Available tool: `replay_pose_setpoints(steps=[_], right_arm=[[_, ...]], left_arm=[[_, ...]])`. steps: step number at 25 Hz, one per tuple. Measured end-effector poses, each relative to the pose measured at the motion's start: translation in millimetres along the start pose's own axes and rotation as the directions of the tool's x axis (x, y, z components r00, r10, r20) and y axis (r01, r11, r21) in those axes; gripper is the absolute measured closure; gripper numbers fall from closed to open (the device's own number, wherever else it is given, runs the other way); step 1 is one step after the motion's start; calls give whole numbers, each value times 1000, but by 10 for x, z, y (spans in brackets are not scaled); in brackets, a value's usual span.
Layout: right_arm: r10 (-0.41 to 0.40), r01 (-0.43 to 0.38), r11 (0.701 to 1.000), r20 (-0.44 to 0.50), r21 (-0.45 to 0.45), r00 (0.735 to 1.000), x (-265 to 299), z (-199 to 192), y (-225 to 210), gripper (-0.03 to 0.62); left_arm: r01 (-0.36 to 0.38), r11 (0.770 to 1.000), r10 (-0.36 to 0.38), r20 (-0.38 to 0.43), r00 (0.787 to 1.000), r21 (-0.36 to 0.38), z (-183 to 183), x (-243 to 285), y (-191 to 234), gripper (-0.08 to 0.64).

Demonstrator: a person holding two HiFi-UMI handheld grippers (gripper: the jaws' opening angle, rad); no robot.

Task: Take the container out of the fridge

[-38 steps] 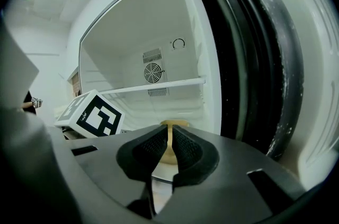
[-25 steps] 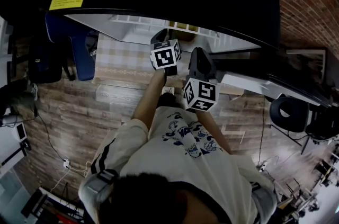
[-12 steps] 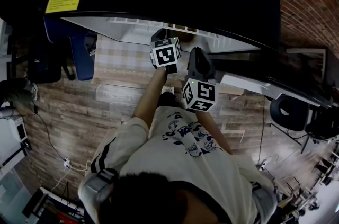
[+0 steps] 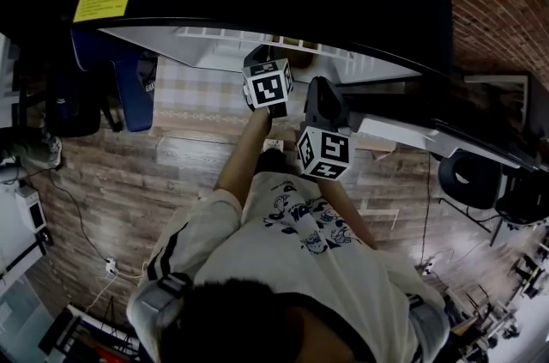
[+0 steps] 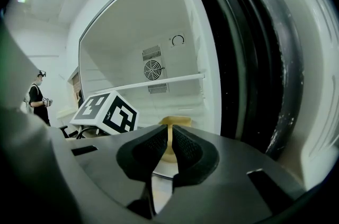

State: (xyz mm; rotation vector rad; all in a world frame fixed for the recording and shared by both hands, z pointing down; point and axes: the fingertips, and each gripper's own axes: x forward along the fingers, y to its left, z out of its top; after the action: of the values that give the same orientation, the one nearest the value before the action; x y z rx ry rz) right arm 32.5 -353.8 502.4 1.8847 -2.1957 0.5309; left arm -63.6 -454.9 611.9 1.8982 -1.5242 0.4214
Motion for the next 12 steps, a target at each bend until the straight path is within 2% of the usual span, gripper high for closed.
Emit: replay_pose_setpoints(steps=[12], right_arm=[[20, -20, 1000, 25, 1, 999, -87, 32, 95, 543]], left_arm=[[-3, 999, 5, 57, 998, -37, 89, -336, 119, 528]])
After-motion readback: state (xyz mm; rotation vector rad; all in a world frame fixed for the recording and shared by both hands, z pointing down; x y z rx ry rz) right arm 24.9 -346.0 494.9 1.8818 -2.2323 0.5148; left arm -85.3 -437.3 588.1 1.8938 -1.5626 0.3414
